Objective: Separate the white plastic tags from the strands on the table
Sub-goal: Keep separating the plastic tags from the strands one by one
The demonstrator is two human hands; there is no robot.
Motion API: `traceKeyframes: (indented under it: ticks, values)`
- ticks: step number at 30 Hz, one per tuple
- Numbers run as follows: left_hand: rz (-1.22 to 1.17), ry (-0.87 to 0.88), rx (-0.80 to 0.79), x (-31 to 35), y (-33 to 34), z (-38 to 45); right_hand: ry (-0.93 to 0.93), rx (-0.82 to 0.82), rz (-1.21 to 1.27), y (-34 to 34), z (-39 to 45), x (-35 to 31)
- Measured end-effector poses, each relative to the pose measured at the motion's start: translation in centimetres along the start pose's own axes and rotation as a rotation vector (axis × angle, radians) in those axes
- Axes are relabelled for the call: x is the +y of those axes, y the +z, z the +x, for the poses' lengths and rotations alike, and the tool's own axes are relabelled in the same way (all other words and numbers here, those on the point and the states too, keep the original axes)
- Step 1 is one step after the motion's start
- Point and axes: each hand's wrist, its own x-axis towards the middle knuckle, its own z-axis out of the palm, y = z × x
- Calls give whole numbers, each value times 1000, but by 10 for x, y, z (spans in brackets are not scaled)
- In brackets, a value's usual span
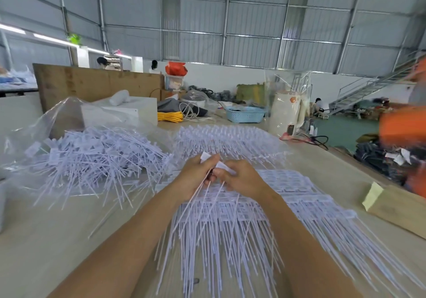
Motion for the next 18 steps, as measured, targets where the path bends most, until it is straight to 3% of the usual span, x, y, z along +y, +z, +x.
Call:
traceKeyframes:
  ticks: [9, 18]
  values:
    - [15, 70, -2, -6, -2, 0, 56, 16, 32, 2, 2, 1]
    - [344, 66, 136, -2, 7, 2, -50, 155, -440, 3, 0, -2]
